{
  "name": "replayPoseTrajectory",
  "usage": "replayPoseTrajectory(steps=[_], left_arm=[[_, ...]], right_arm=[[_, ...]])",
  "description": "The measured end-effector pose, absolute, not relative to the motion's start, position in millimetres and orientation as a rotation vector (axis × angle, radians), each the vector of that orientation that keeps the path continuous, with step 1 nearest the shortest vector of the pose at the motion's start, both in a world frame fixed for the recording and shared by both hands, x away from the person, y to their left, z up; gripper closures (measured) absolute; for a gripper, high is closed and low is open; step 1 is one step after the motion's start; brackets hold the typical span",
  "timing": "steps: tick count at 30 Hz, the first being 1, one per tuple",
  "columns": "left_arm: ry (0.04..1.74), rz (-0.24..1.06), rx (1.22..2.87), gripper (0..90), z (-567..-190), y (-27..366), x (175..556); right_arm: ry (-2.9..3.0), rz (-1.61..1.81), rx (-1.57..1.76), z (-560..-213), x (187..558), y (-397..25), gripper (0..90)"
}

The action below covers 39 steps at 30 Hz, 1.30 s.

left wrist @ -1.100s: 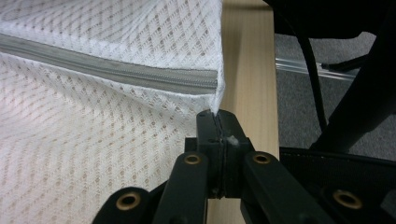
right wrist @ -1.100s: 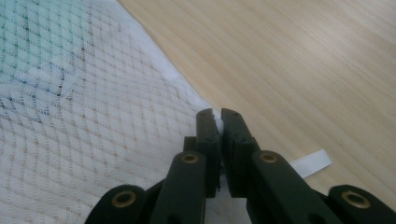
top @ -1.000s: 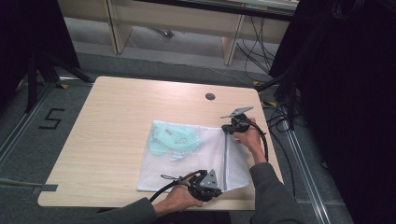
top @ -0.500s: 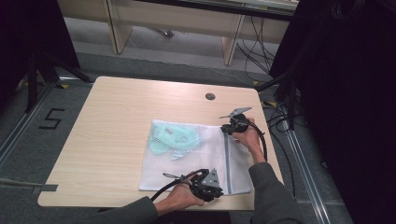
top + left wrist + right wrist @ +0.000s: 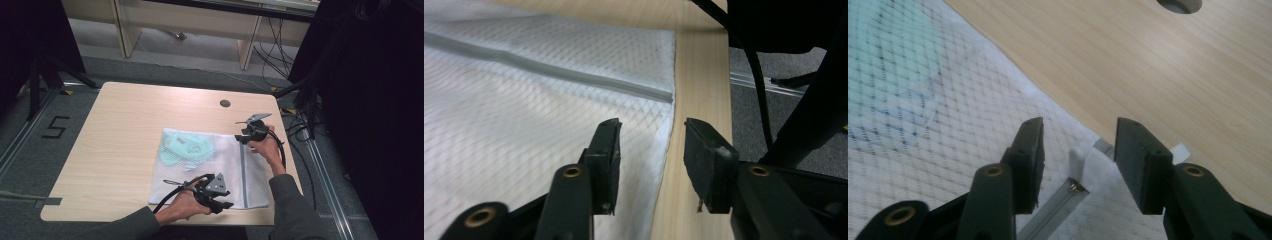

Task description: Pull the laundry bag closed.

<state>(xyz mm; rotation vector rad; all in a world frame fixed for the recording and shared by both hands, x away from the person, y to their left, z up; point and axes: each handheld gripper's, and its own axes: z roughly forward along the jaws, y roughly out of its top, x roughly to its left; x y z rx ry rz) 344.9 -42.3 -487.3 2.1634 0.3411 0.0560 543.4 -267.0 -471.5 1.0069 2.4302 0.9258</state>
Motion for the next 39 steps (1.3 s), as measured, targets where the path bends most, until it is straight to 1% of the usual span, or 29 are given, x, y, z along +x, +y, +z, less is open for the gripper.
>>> replayPoseTrajectory(steps=[6, 10, 13, 16, 17, 18, 24, 28, 35, 39], left_arm=[[0.427, 0.108, 2.146, 48.5, -480.0, -8.0, 349.9], [0.495, 0.152, 2.136, 44.0, -475.7, 11.9, 352.7], [0.531, 0.163, 2.122, 41.8, -474.5, 18.6, 353.5], [0.531, 0.180, 2.123, 39.2, -472.9, 23.8, 353.3], [0.542, 0.161, 2.129, 38.7, -472.0, 25.9, 352.0], [0.532, 0.179, 2.129, 38.2, -471.5, 28.2, 351.9], [0.586, 0.188, 2.097, 36.7, -468.1, 41.2, 350.1], [0.615, 0.193, 2.080, 34.5, -464.6, 46.7, 353.0], [0.646, 0.218, 2.075, 33.7, -464.0, 56.3, 355.4], [0.631, 0.229, 2.076, 32.6, -464.8, 61.5, 355.5]], right_arm=[[2.410, 0.952, 1.008, -456.8, 525.0, -261.2, 47.1], [2.409, 0.962, 0.989, -450.2, 511.6, -257.5, 46.5], [2.410, 0.986, 0.996, -448.7, 501.5, -256.1, 45.3], [2.432, 0.986, 0.985, -446.4, 491.2, -255.1, 43.8], [2.417, 1.005, 1.002, -447.0, 487.2, -253.7, 43.4], [2.418, 1.004, 1.001, -446.2, 483.8, -253.6, 43.3], [2.427, 1.019, 0.960, -441.3, 467.7, -255.0, 42.8], [2.443, 1.012, 0.969, -442.4, 460.9, -256.0, 42.4], [2.439, 1.025, 0.975, -444.8, 451.9, -258.9, 40.8], [2.435, 1.048, 0.947, -448.3, 445.6, -257.7, 39.9]])
